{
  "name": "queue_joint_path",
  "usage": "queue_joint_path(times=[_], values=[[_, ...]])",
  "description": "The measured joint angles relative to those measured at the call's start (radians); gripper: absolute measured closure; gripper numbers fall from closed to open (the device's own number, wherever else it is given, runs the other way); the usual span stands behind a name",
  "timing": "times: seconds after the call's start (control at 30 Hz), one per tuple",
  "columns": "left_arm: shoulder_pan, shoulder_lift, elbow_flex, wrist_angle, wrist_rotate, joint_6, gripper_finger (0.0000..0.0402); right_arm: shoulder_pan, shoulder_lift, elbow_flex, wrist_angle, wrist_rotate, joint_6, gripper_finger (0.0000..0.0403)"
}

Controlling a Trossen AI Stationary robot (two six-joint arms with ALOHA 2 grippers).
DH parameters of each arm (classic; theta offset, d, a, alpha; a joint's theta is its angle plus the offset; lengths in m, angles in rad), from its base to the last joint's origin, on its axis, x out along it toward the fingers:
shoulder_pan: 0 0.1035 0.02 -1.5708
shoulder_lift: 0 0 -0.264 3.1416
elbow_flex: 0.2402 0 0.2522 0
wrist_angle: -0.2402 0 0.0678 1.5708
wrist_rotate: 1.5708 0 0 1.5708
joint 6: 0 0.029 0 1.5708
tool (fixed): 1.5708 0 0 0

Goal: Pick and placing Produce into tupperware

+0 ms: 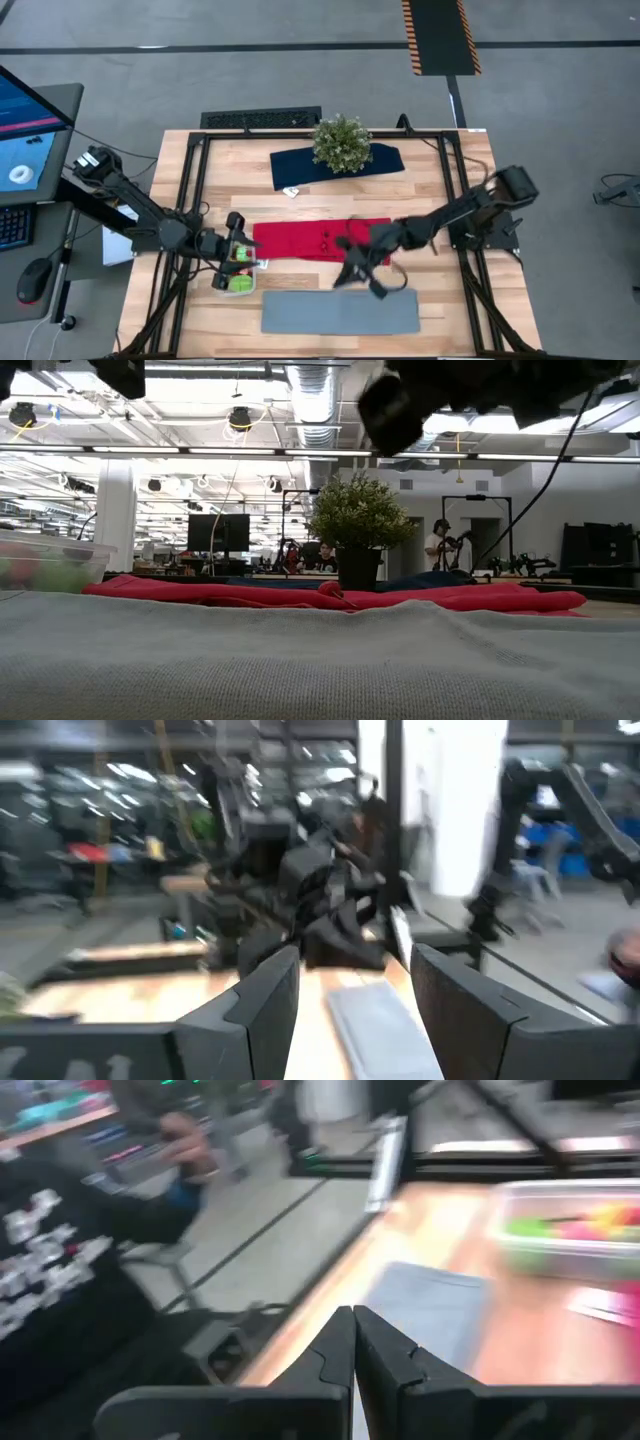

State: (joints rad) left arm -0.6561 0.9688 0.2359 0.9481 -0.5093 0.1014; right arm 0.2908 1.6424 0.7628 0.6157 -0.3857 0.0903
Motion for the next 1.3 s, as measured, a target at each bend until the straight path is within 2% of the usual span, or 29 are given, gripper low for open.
queue_joint_path(times=[0.13, 0.27, 0.33, 0.4, 0.5, 0.63, 0.7, 0.83, 0.97, 1.2, 1.3], values=[[0.045, 0.0, 0.0, 0.083, -0.039, 0.046, 0.0217, -0.094, -0.124, -0.107, -0.007, 0.047, 0.032, 0.0374], [0.08, 0.0, 0.0, 0.07, -0.053, -0.024, 0.0217, -0.135, -0.163, -0.158, 0.025, 0.056, 0.101, 0.0372], [0.092, 0.0, 0.0, 0.055, -0.053, -0.065, 0.0217, -0.135, -0.15, -0.162, 0.016, 0.074, 0.1, 0.037], [0.1, 0.0, 0.0, 0.019, -0.054, -0.126, 0.0217, -0.135, -0.121, -0.16, 0.014, 0.143, 0.102, 0.0368], [0.102, 0.0, 0.0, -0.026, -0.056, -0.195, 0.0217, -0.137, -0.06, -0.142, -0.011, 0.284, 0.19, 0.0369], [0.102, 0.0, 0.0, -0.034, -0.055, -0.199, 0.0217, -0.137, 0.023, -0.102, -0.049, 0.377, 0.331, 0.0377], [0.102, 0.0, 0.0, -0.034, -0.055, -0.197, 0.0217, -0.123, 0.072, -0.082, -0.049, 0.424, 0.392, 0.0382], [0.102, 0.0, 0.0, -0.033, -0.055, -0.188, 0.0217, -0.084, 0.147, -0.057, -0.06, 0.617, 0.516, 0.0384], [0.102, 0.0, 0.0, -0.03, -0.055, -0.178, 0.0217, -0.038, 0.165, -0.039, -0.112, 0.748, 0.564, 0.0374], [0.102, 0.0, 0.0, -0.013, -0.055, -0.143, 0.0217, 0.099, 0.16, 0.006, -0.113, 0.787, 0.534, 0.0372], [0.102, 0.0, 0.0, -0.01, -0.056, -0.142, 0.0217, 0.152, 0.183, 0.036, -0.161, 0.852, 0.552, 0.0366]])
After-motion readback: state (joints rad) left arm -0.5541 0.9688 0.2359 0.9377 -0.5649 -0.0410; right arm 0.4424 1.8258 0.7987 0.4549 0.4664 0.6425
